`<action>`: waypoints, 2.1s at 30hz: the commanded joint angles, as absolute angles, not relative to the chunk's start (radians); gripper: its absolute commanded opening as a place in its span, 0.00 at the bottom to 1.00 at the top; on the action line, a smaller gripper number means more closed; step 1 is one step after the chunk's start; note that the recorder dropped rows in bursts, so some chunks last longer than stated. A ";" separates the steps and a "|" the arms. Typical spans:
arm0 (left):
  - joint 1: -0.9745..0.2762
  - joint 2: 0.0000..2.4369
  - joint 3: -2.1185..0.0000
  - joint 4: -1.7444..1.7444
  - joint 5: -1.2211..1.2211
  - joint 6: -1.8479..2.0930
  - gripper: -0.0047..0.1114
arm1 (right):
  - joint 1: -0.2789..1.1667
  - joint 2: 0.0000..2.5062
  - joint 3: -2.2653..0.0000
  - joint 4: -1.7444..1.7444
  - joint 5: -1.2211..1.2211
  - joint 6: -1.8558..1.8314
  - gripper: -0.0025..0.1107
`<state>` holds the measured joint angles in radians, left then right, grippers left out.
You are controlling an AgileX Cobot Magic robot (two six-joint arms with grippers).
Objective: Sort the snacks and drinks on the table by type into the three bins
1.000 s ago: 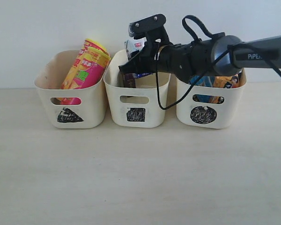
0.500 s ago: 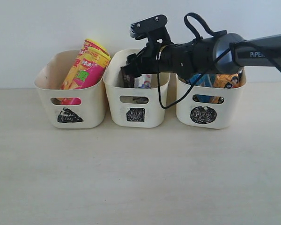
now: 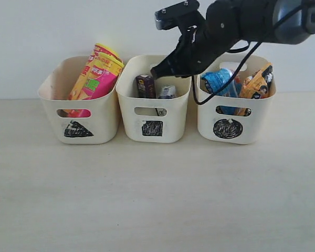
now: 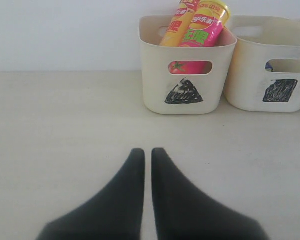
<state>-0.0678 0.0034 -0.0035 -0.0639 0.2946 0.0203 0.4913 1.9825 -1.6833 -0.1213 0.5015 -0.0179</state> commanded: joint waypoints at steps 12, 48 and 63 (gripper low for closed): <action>-0.063 0.000 0.000 -0.062 0.295 0.016 0.07 | 0.375 1.718 -1.465 -0.189 0.892 0.008 0.02; -0.063 0.000 0.000 -0.062 0.295 0.016 0.07 | -0.001 0.566 -0.509 -0.192 0.240 0.184 0.02; -0.063 0.000 0.000 -0.062 0.295 0.016 0.07 | 0.010 0.328 -0.319 -0.190 0.321 0.159 0.02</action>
